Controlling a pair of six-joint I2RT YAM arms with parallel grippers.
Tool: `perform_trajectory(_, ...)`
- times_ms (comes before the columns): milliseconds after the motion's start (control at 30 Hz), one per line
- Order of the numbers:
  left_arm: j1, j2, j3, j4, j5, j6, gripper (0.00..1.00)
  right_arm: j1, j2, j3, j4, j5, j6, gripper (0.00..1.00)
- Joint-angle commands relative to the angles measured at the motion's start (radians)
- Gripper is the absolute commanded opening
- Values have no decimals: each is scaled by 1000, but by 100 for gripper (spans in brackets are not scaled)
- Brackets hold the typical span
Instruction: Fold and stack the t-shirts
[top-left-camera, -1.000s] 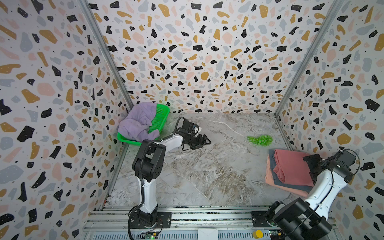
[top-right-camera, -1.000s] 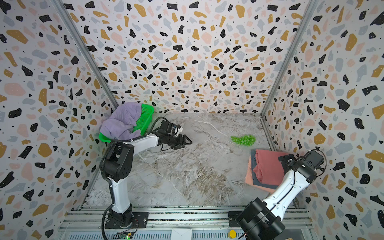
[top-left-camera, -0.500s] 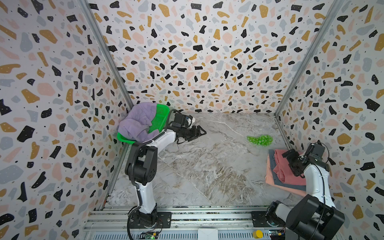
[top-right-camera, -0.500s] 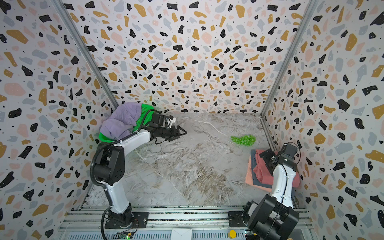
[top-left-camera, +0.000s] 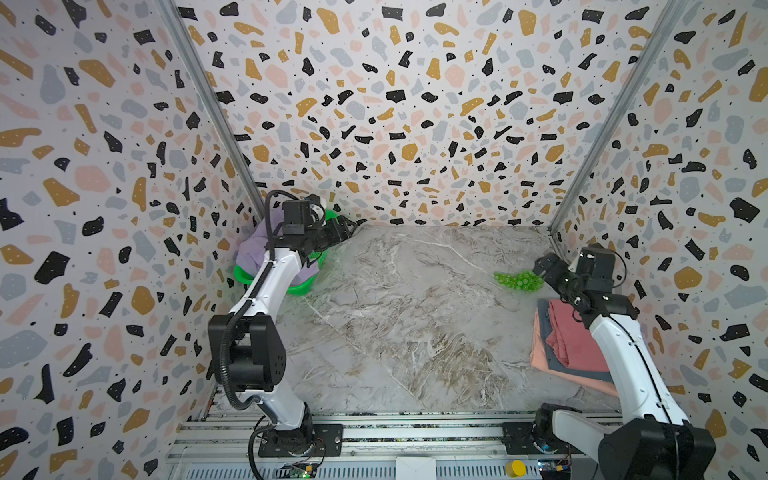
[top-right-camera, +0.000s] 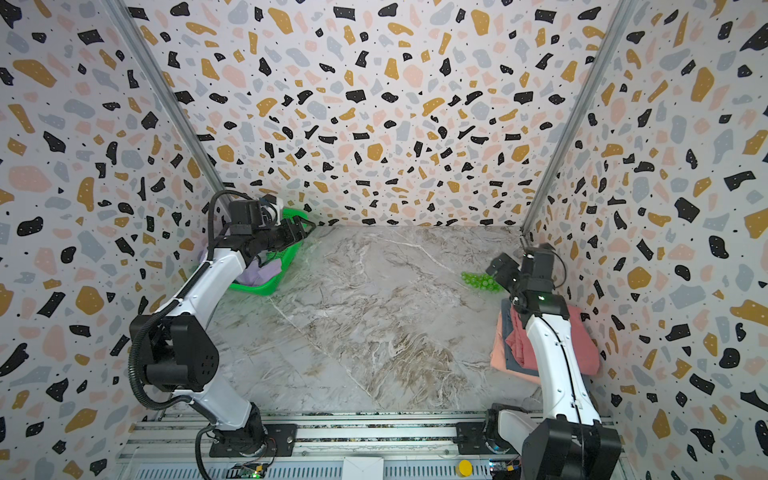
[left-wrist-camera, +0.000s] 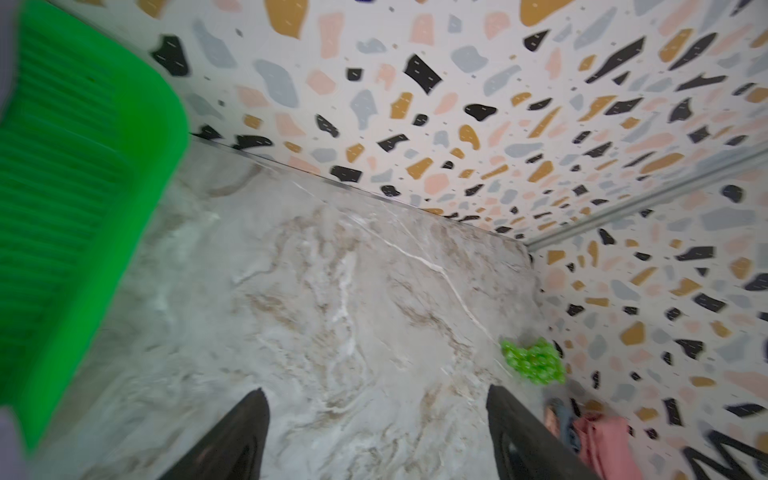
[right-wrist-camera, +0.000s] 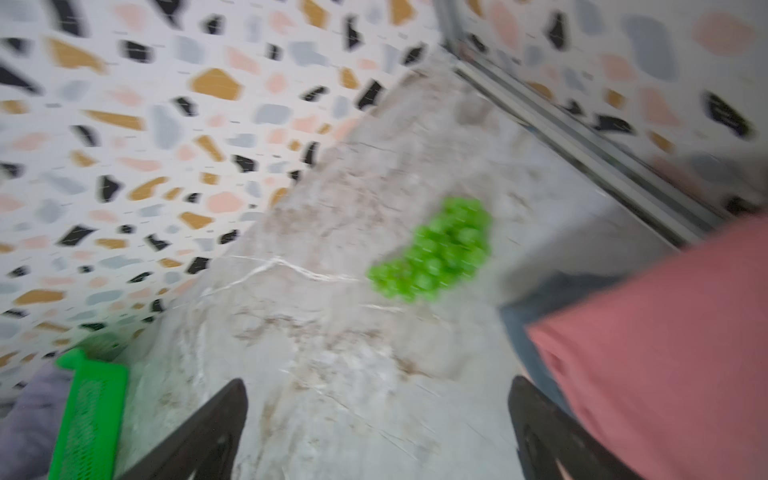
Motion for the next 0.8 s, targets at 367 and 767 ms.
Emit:
perform_trajectory(367,151,-47,-81,-61,-636,161,97,340,377,145,497,57,-223,99)
perform_trajectory(767,172,-296,-434,356,-500,143,100,360,378,54,511,152,-331,99)
